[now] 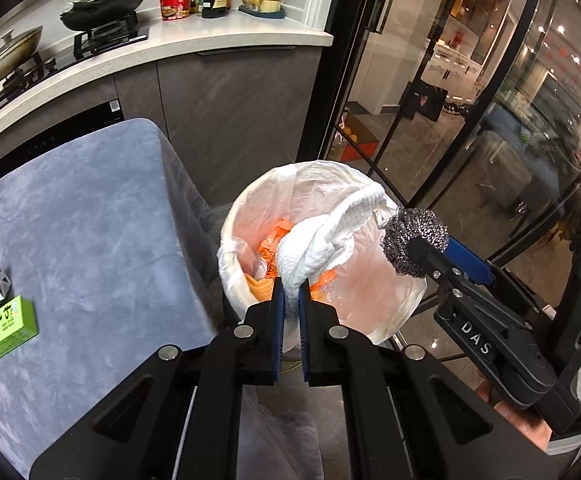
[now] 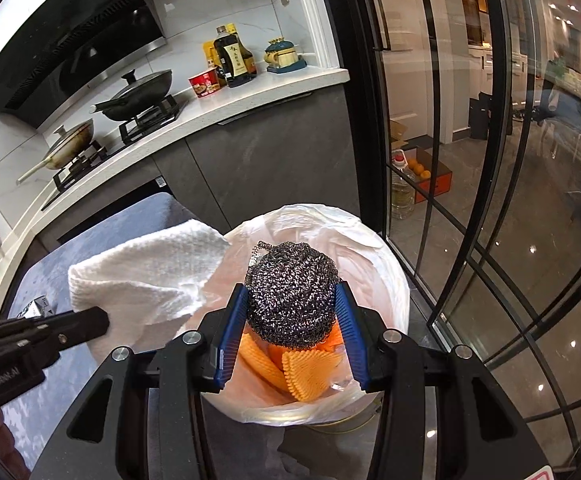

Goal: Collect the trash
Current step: 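Carry the scrubber and paper towel over the bin with both tools, then open both tools to drop the scrubber and towel into the bin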

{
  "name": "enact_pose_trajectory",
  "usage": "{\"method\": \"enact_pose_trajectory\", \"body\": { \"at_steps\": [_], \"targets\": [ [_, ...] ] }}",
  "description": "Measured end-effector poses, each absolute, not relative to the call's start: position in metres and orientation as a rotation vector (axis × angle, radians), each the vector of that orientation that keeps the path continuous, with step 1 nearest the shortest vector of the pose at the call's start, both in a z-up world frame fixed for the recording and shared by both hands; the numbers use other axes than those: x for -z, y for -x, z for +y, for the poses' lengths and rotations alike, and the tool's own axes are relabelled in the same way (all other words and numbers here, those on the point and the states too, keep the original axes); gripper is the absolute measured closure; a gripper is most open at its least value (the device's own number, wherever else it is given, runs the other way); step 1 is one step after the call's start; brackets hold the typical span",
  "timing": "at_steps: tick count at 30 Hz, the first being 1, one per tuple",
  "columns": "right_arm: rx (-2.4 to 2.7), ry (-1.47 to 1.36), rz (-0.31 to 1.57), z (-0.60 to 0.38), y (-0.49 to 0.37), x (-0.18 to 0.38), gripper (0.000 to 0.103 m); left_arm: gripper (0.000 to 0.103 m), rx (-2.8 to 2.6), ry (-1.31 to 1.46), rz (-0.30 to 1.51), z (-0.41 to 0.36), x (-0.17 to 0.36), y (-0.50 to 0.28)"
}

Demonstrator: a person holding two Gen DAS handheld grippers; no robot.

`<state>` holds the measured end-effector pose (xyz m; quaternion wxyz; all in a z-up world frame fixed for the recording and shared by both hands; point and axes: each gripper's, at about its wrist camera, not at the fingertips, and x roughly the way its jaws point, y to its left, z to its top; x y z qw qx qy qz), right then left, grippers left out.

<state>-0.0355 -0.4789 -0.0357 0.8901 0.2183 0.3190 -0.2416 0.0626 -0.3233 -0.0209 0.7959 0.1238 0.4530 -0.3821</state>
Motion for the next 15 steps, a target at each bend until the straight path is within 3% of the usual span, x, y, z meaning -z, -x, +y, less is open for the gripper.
{"method": "enact_pose_trajectory", "body": {
  "at_steps": [15],
  "targets": [
    [0.512, -0.460, 0.660, -0.487, 0.034, 0.039, 0.056, 0.095, 0.819, -0.275, 0.965, -0.336, 0.024, -0.061]
  ]
}}
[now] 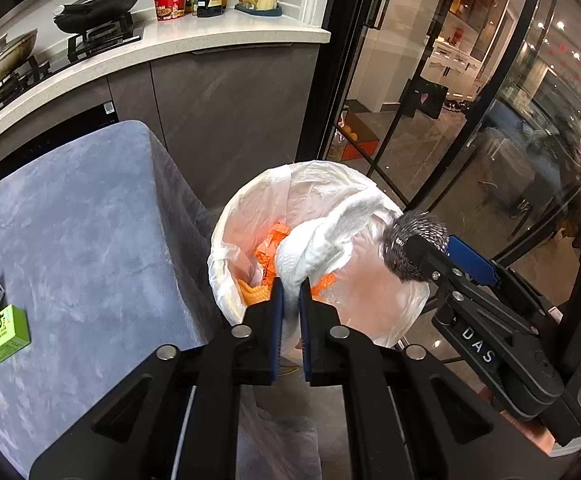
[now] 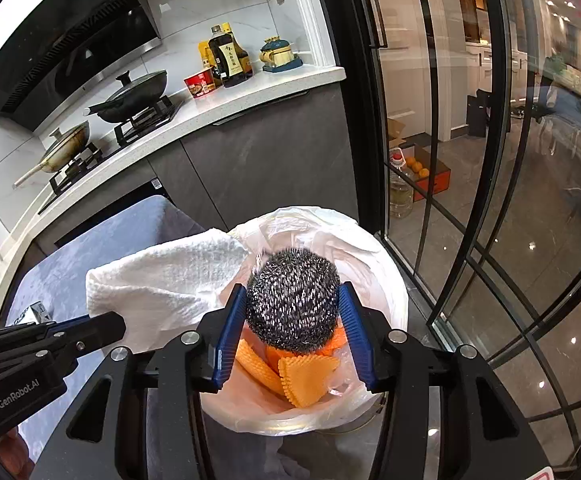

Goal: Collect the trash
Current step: 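Open both tools to drop the scrubber and towel into the bin, then move both open tools back over the table toward the green boxes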

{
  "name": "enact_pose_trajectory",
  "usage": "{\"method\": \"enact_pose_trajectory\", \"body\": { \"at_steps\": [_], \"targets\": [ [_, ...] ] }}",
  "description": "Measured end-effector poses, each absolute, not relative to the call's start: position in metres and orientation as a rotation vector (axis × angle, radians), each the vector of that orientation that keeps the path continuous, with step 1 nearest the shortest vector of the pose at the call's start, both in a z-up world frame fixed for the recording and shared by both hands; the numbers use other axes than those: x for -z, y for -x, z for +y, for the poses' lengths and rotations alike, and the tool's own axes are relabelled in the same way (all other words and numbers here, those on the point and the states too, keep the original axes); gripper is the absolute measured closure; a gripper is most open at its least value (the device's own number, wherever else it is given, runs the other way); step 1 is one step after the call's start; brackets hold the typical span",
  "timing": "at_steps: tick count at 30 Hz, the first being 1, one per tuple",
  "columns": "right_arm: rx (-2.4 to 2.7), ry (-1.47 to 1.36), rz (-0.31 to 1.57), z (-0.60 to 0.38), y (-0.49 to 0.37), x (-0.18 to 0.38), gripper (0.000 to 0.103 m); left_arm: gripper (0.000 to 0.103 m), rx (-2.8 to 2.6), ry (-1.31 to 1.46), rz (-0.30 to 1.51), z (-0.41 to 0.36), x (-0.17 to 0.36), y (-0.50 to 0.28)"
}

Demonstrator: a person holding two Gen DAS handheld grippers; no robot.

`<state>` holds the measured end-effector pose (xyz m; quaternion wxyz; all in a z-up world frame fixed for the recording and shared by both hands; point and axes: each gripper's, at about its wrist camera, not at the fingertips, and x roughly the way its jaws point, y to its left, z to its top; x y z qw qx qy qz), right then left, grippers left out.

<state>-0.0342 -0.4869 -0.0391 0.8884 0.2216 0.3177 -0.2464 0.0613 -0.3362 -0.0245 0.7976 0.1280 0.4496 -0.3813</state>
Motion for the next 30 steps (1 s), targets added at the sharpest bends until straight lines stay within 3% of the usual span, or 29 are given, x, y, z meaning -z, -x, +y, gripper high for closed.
{"method": "enact_pose_trajectory", "body": {
  "at_steps": [1, 5, 17, 30],
  "targets": [
    [0.513, -0.459, 0.655, -0.488, 0.034, 0.038, 0.056, 0.094, 0.820, -0.277, 0.964, -0.337, 0.024, -0.062],
    [0.516, -0.458, 0.641, -0.489, 0.033, 0.034, 0.055, 0.066, 0.815, -0.278, 0.943, -0.338, 0.022, -0.061],
    [0.514, -0.436, 0.600, -0.481, 0.039, 0.016, 0.044, 0.059, 0.796, -0.234, 0.913, -0.325, 0.011, -0.067],
    [0.473, -0.409, 0.579, -0.454, 0.031, 0.001, 0.041, 0.057, 0.745, -0.197, 0.884, -0.289, -0.001, -0.078]
  ]
}}
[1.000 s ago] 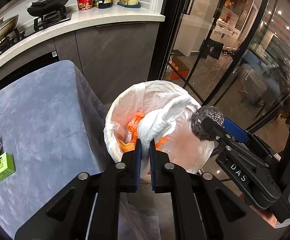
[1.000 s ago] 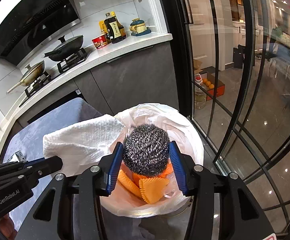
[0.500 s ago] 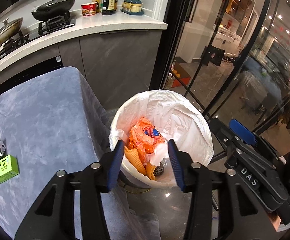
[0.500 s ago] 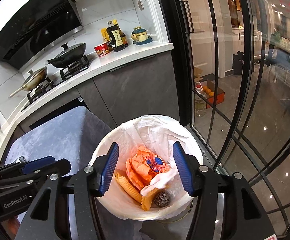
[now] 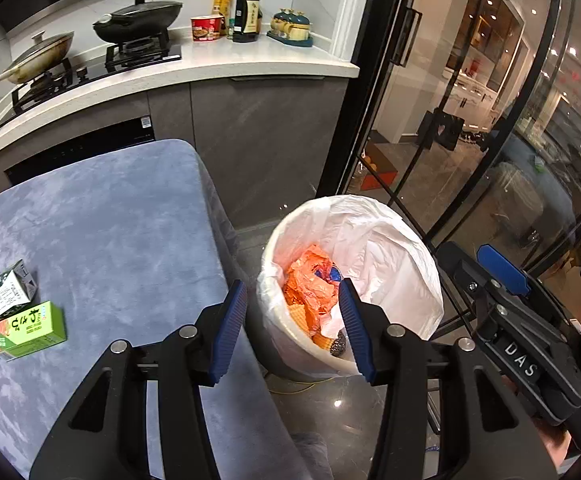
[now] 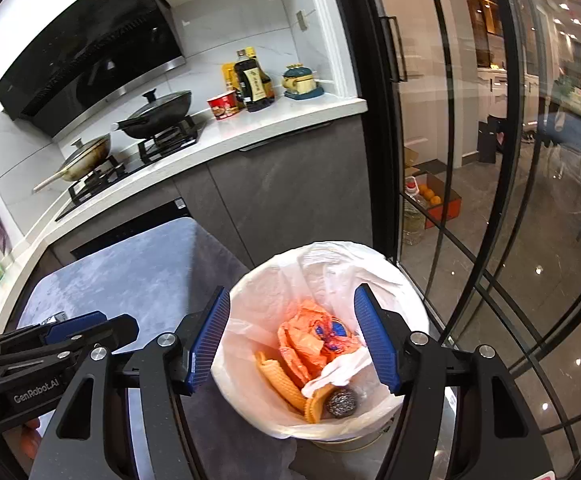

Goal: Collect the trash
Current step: 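Move both open tools back over the table toward the green boxes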

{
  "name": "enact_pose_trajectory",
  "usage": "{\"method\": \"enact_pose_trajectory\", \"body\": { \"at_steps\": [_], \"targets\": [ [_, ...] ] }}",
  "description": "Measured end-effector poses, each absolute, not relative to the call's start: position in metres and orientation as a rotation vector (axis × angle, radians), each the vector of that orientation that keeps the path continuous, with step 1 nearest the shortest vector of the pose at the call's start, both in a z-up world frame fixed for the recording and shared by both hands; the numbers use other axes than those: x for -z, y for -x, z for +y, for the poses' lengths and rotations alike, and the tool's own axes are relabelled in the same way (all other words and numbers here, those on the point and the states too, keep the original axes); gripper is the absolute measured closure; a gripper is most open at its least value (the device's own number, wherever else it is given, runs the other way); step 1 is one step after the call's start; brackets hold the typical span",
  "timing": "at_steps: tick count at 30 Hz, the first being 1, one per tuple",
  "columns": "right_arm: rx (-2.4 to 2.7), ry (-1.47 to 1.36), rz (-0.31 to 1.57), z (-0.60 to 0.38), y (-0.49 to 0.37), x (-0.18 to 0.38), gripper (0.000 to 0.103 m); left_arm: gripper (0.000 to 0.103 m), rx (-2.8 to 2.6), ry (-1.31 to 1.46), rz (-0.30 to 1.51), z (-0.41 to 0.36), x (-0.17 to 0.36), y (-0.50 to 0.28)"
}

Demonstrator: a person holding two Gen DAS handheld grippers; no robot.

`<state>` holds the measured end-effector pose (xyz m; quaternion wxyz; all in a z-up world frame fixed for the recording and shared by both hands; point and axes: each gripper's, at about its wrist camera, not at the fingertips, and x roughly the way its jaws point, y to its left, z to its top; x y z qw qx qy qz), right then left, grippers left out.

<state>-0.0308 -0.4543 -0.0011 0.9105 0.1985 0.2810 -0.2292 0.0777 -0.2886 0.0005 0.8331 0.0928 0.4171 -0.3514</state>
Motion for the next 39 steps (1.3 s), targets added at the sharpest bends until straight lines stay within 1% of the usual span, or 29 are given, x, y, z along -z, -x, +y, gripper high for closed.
{"method": "enact_pose_trajectory", "body": {
  "at_steps": [1, 3, 5, 10, 12, 13, 14, 18, 23, 34, 39],
  "targets": [
    [0.467, -0.405, 0.578, -0.451, 0.030, 0.000, 0.040, 0.057, 0.740, -0.194, 0.883, -0.285, -0.001, -0.079],
    [0.457, -0.400, 0.576, -0.445, 0.028, -0.003, 0.039, 0.053, 0.732, -0.184, 0.882, -0.277, -0.004, -0.081],
    [0.447, -0.394, 0.572, -0.438, 0.026, -0.006, 0.038, 0.045, 0.714, -0.171, 0.870, -0.267, -0.007, -0.082],
    [0.408, -0.371, 0.575, -0.417, 0.017, -0.010, 0.037, 0.044, 0.678, -0.139, 0.863, -0.240, -0.011, -0.088],
    [0.389, -0.362, 0.579, -0.407, 0.013, -0.011, 0.037, 0.039, 0.656, -0.132, 0.861, -0.228, -0.011, -0.092],
    [0.382, -0.359, 0.581, -0.403, 0.011, -0.011, 0.036, 0.033, 0.643, -0.131, 0.857, -0.223, -0.011, -0.093],
    [0.374, -0.355, 0.583, -0.398, 0.008, -0.011, 0.035, 0.030, 0.624, -0.127, 0.851, -0.214, -0.012, -0.096],
    [0.333, -0.333, 0.596, -0.374, -0.003, -0.010, 0.033, 0.029, 0.564, -0.115, 0.852, -0.184, -0.010, -0.107],
    [0.280, -0.311, 0.620, -0.344, -0.022, -0.008, 0.032, 0.018, 0.478, -0.070, 0.867, -0.136, -0.009, -0.124],
    [0.118, -0.263, 0.700, -0.264, -0.085, 0.009, 0.032, 0.017, 0.247, 0.029, 0.897, -0.017, 0.006, -0.176],
    [0.043, -0.228, 0.743, -0.227, -0.119, 0.022, 0.032, 0.016, 0.179, 0.079, 0.914, 0.026, 0.012, -0.199]
  ]
}}
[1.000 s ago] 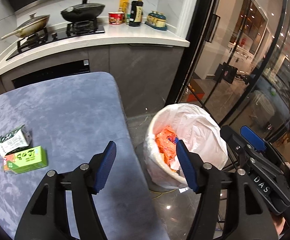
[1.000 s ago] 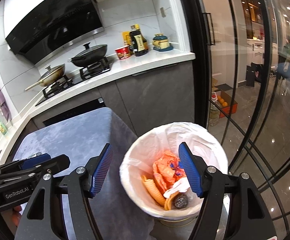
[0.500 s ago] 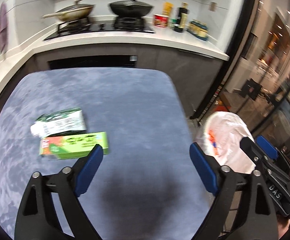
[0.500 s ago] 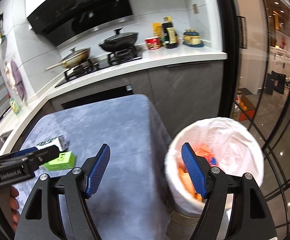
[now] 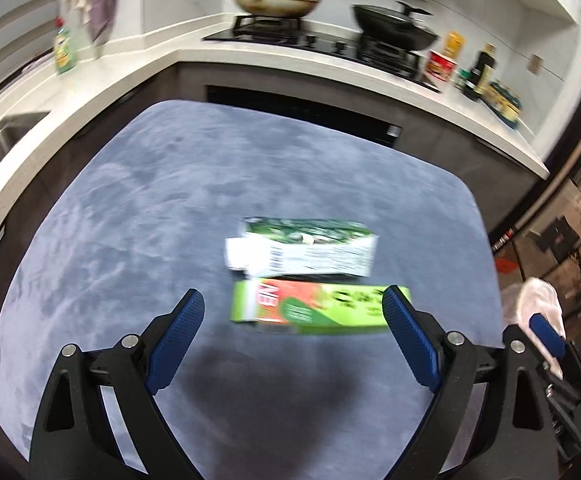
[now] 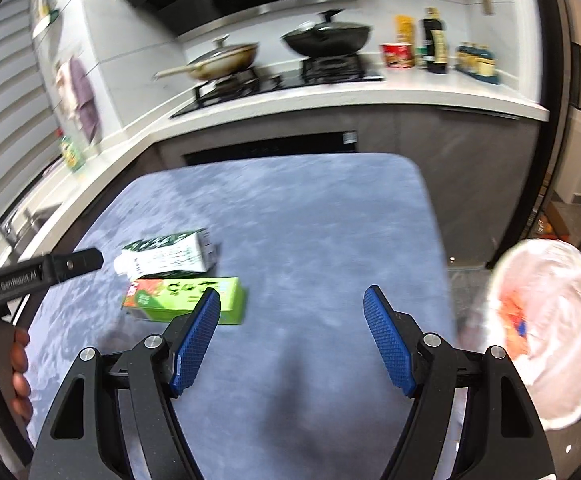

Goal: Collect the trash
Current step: 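Move both open tools back over the table toward the green boxes, then grasp the green juice box with the right tool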

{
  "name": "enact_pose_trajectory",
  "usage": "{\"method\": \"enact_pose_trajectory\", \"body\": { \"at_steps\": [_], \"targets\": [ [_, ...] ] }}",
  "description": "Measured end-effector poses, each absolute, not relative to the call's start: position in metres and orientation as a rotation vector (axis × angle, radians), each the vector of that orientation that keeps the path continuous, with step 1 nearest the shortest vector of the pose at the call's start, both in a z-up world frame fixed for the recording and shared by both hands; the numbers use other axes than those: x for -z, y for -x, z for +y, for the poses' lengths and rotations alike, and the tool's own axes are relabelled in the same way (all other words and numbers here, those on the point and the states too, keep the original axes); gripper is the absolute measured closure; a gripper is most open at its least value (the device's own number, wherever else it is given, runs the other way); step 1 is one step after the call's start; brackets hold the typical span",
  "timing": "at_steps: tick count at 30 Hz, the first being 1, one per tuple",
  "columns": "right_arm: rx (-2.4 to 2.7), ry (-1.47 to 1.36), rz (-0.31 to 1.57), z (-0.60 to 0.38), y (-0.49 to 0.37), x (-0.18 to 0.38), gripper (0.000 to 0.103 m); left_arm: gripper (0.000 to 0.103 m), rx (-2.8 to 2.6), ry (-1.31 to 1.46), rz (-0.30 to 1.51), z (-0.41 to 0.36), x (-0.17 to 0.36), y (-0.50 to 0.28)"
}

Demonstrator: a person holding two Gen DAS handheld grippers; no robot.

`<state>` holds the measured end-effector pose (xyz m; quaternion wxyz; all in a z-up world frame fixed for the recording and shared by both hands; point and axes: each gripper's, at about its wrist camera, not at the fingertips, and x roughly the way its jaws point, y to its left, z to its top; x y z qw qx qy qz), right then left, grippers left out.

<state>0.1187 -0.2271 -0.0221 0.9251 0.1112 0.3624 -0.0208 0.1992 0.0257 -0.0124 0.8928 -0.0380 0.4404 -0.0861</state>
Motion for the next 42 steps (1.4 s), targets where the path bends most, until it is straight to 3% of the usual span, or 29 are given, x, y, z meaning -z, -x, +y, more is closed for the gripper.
{"method": "enact_pose_trajectory", "body": {
  "at_steps": [20, 32, 42],
  "targets": [
    [-0.216, -0.155, 0.888, -0.148, -0.238, 0.070, 0.032, 0.015, 0.091, 0.139, 0.973, 0.077, 0.048, -0.263],
    [-0.336, 0.003, 0.960, -0.124, -0.207, 0.091, 0.032, 0.015, 0.136, 0.127, 1.003, 0.068, 0.065, -0.264],
    [-0.317, 0.008, 0.974, -0.124, -0.193, 0.105, 0.045, 0.015, 0.142, 0.115, 1.039, 0.051, 0.078, -0.271]
  ]
}}
